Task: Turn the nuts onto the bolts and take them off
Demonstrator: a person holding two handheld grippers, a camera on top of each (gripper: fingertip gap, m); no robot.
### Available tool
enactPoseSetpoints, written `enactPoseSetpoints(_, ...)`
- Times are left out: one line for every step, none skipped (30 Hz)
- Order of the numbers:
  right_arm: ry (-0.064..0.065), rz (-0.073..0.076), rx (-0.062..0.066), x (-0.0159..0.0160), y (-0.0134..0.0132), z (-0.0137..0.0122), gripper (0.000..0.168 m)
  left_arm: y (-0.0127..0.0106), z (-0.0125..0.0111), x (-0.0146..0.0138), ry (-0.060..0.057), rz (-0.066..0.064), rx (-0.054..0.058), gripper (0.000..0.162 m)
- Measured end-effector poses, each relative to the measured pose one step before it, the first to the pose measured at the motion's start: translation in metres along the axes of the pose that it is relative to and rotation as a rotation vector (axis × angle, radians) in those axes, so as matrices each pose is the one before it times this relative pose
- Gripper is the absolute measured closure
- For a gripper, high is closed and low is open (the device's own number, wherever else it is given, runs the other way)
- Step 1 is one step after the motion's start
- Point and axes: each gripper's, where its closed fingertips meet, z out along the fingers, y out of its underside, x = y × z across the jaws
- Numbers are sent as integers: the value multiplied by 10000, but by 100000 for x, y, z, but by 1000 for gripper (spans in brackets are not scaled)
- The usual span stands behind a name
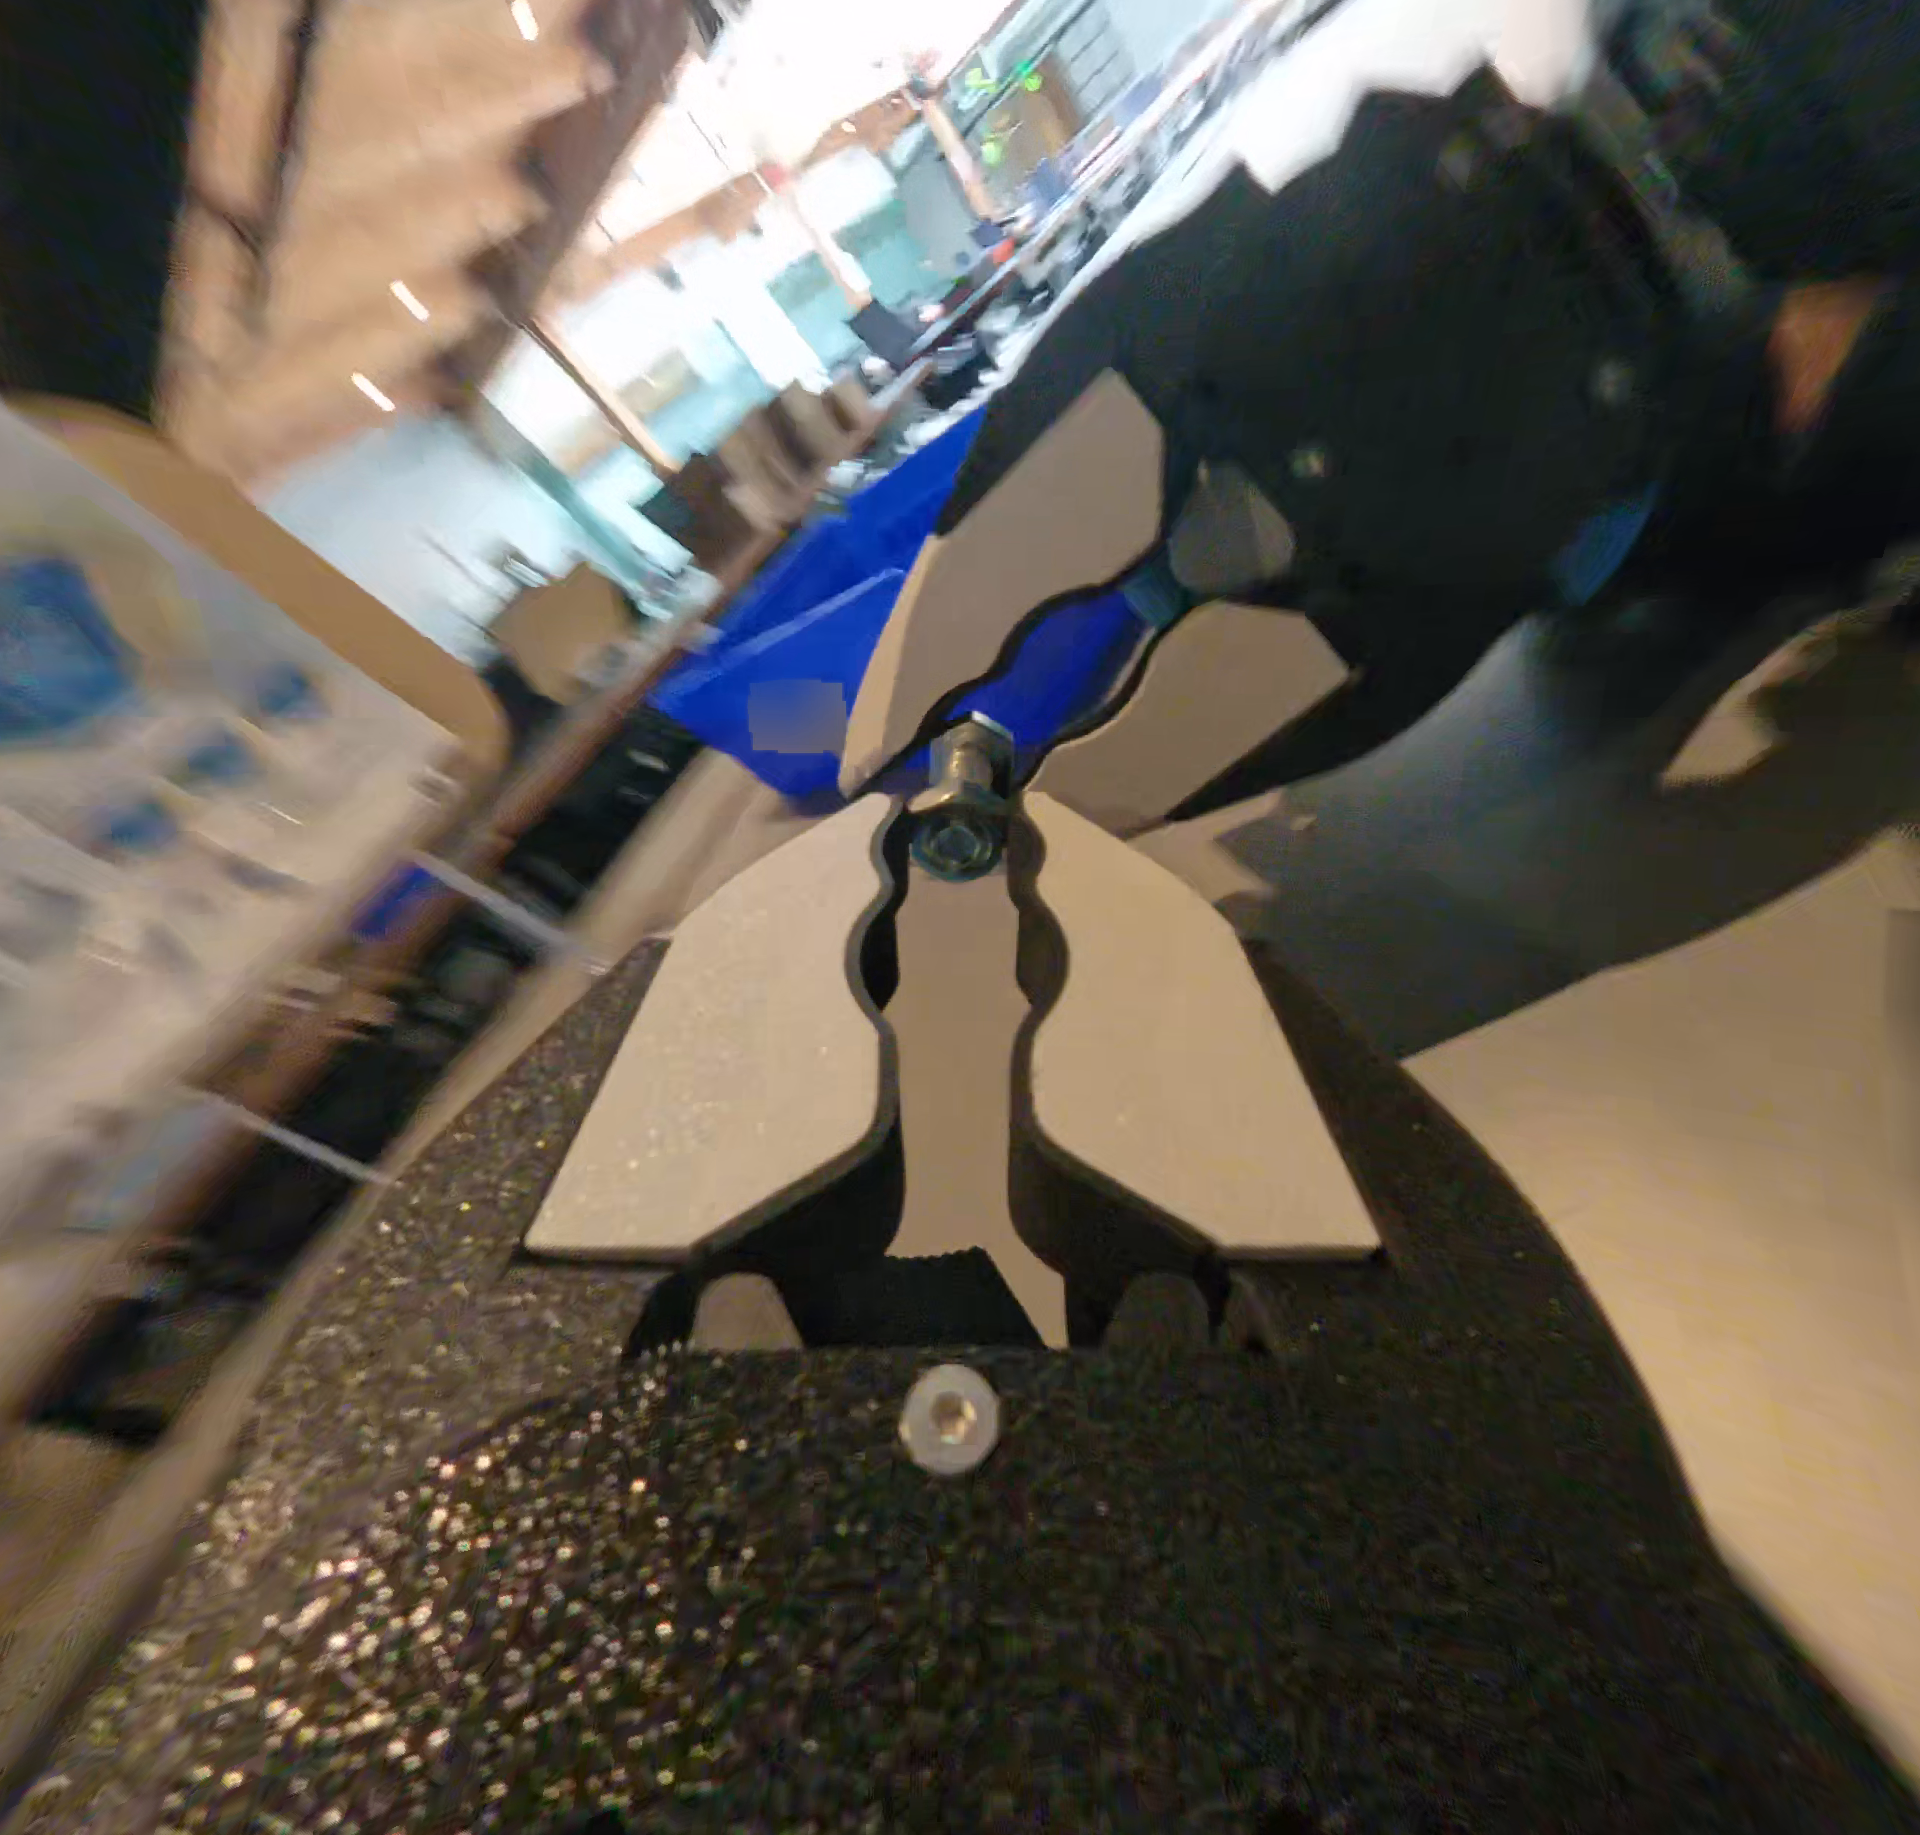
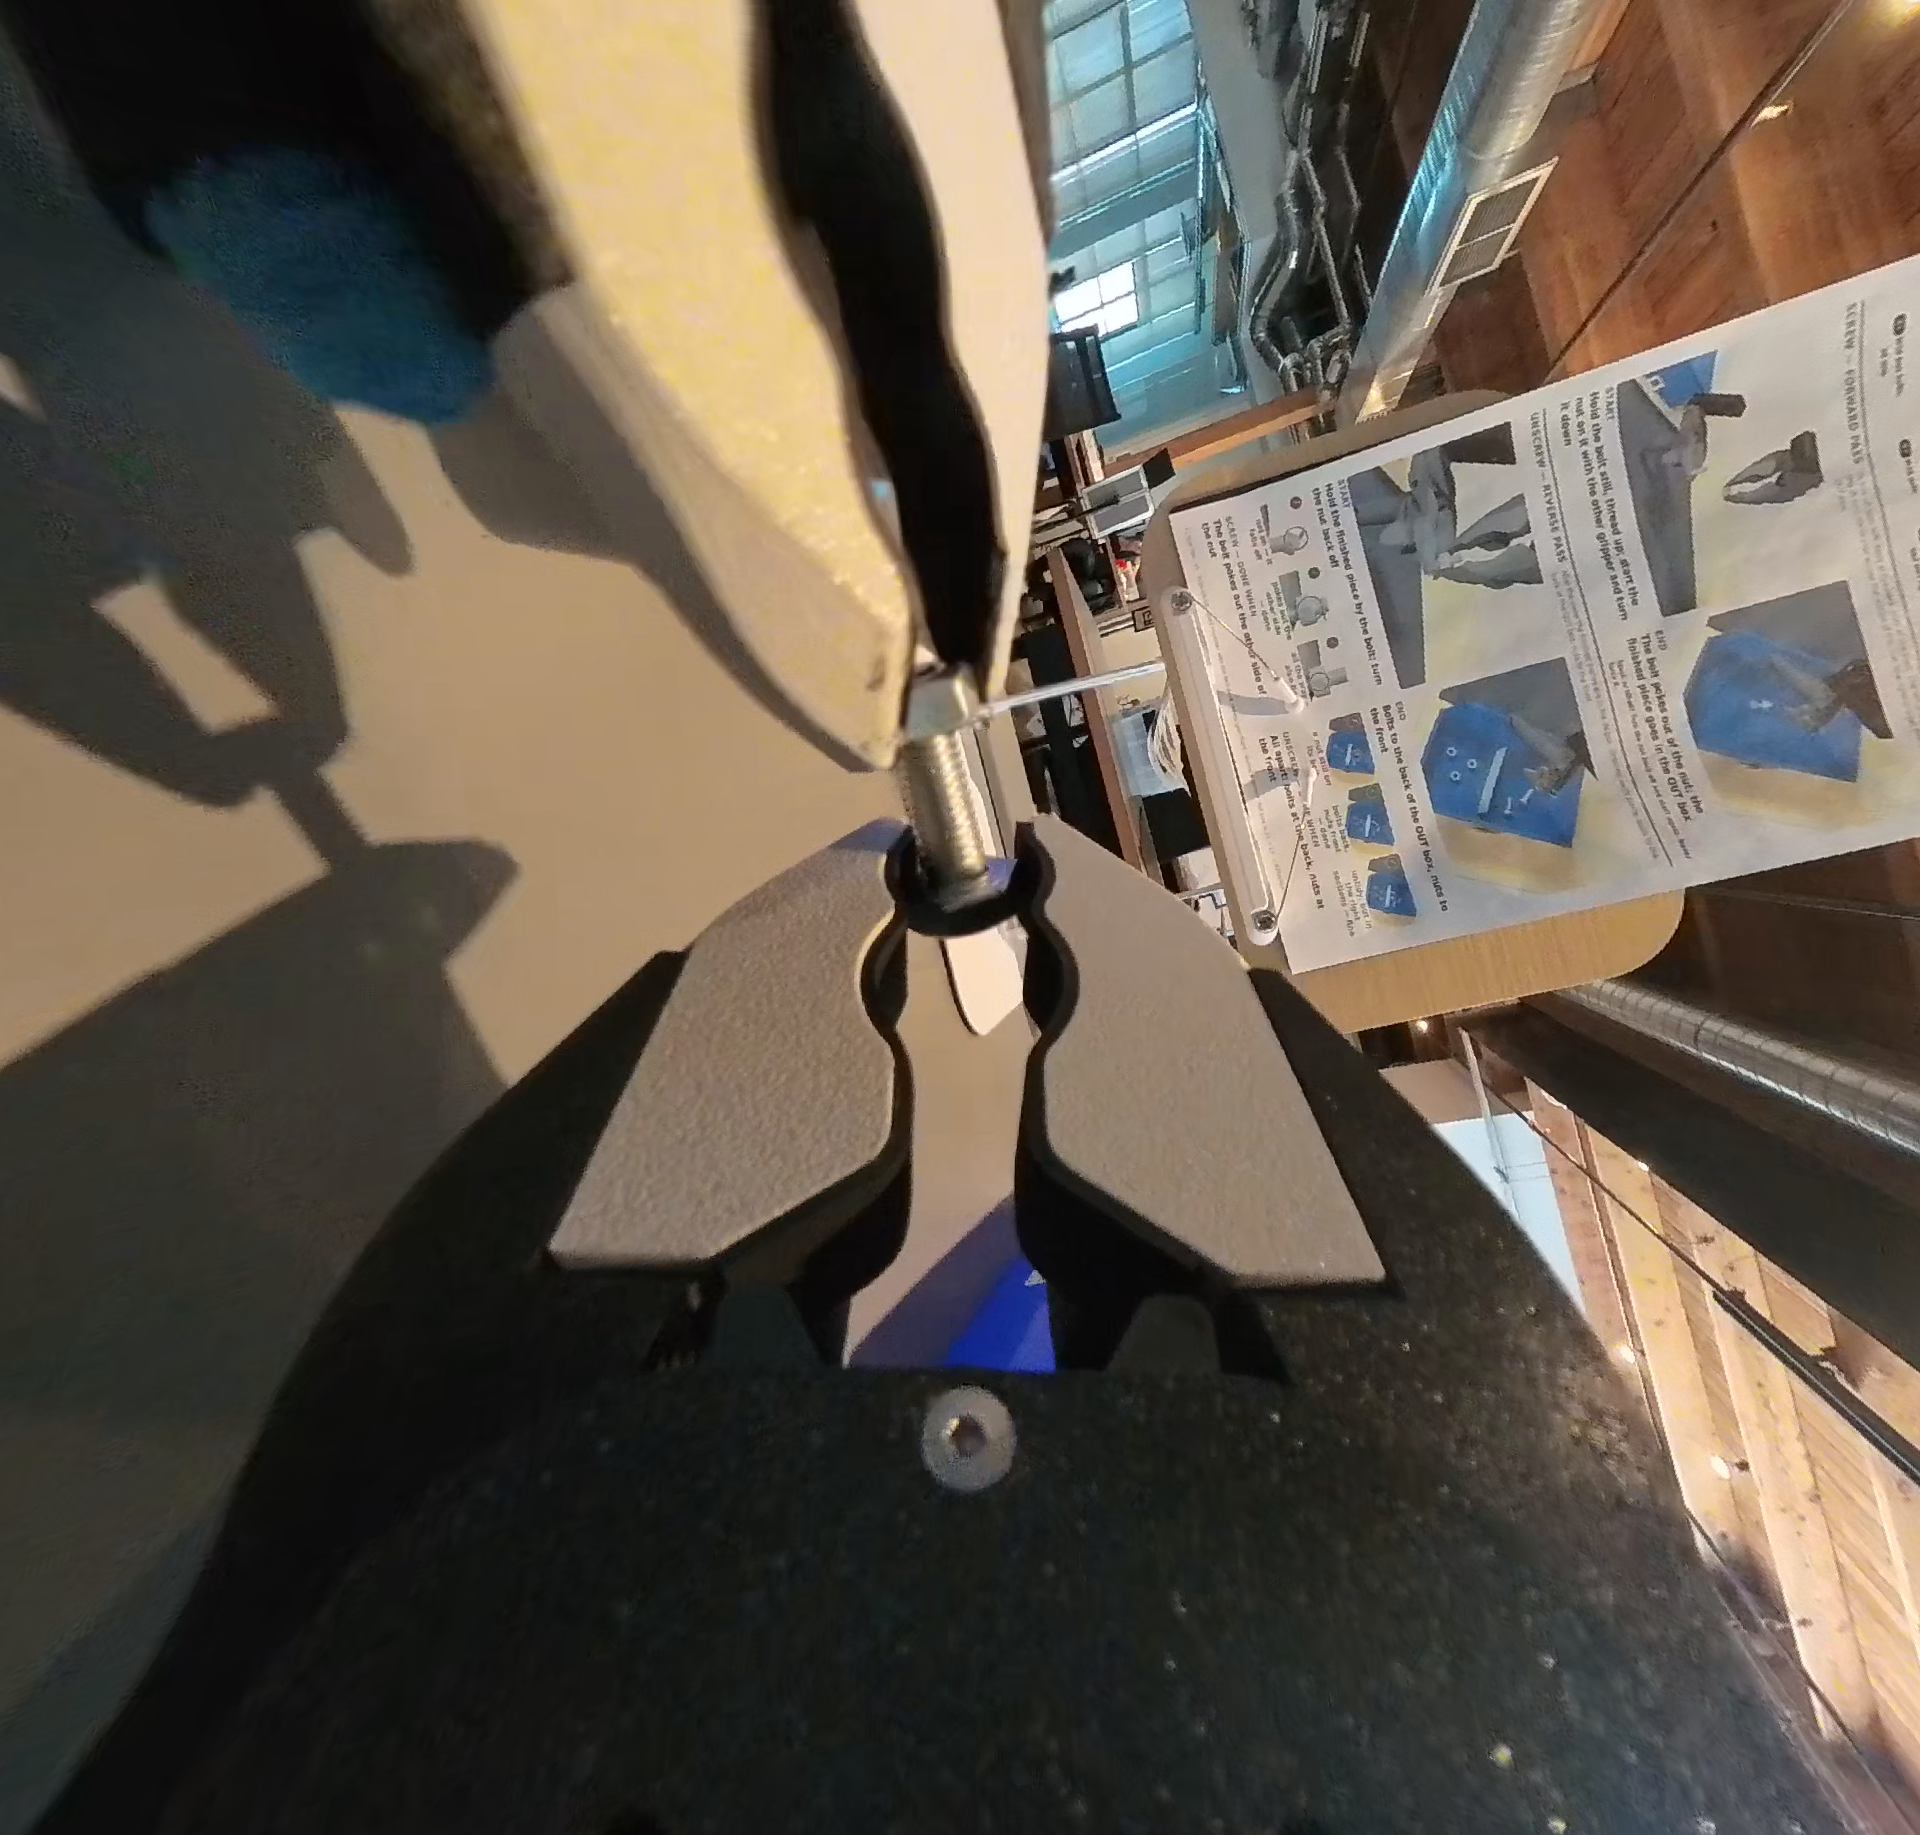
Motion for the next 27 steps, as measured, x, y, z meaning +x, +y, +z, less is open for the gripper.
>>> enactPoseSetpoints(20,46,6,89,25,-19,151,-17,87,-95,-615,1524,-160,144)
enactPoseSetpoints(6,31,11,48,9,-7,151,157,127,-170,-543,1157,-289,143)
enactPoseSetpoints(13,5,20,22,-22,-16,151,41,101,-1,-229,592,-150,138)
enactPoseSetpoints(14,-8,24,18,-66,-12,151,-256,32,100,55,-124,137,130)
enactPoseSetpoints(8,-10,12,19,-35,-6,151,-368,-77,65,207,-572,275,128)
enactPoseSetpoints(6,-19,-5,0,0,15,151,-330,-156,-288,83,-676,268,127)
enactPoseSetpoints(2,-11,-13,5,27,4,151,-289,-228,-502,0,-717,258,126)
enactPoseSetpoints(3,8,-2,14,15,12,151,-242,-199,-398,103,-874,245,127)
enactPoseSetpoints(14,15,7,52,-3,-4,151,-65,-121,-133,303,-1061,147,129)
enactPoseSetpoints(13,15,8,41,-1,-2,151,172,-19,268,574,-1158,-2,132)
enactPoseSetpoints(2,10,3,21,7,5,151,350,65,346,571,-1092,-138,133)
enactPoseSetpoints(0,-5,-8,7,17,6,151,345,80,76,295,-818,-198,133)
enactPoseSetpoints(3,-14,-11,5,13,13,151,253,44,-100,80,-454,-136,133)
enactPoseSetpoints(-1,-8,2,1,-14,9,151,243,40,-112,16,-215,-100,134)
enactPoseSetpoints(-12,2,11,-11,-27,5,151,314,61,-103,-28,-118,-163,134)
enactPoseSetpoints(-13,1,0,-8,-9,19,151,295,109,-55,-33,-35,-175,135)
enactPoseSetpoints(-16,-7,-4,-28,-5,15,151,83,85,58,-9,58,-77,136)
enactPoseSetpoints(-33,-6,7,-43,-24,22,152,45,61,183,42,132,-31,139)
enactPoseSetpoints(-24,-8,4,-39,-13,11,152,5,30,180,17,183,-11,142)
enactPoseSetpoints(13,-16,1,30,-21,-14,152,-19,-11,-20,-138,319,9,143)
enactPoseSetpoints(11,-1,21,33,-24,-26,152,-25,-31,-28,-173,546,-15,143)
enactPoseSetpoints(-14,29,25,20,-37,-15,152,-89,-10,-32,-265,790,-3,143)
enactPoseSetpoints(-8,45,22,33,-22,-4,152,-74,15,-27,-373,1096,-12,143)
enactPoseSetpoints(-5,30,14,34,7,-15,152,-58,44,26,-462,1434,-38,143)
enactPoseSetpoints(-11,-8,-5,-6,41,-15,152,-10,49,46,-474,1657,-138,143)
enactPoseSetpoints(1,-45,-40,-18,75,9,152,79,77,39,-430,1585,-245,142)
enactPoseSetpoints(36,-63,-69,18,99,36,152,78,69,-50,-359,1063,-244,142)
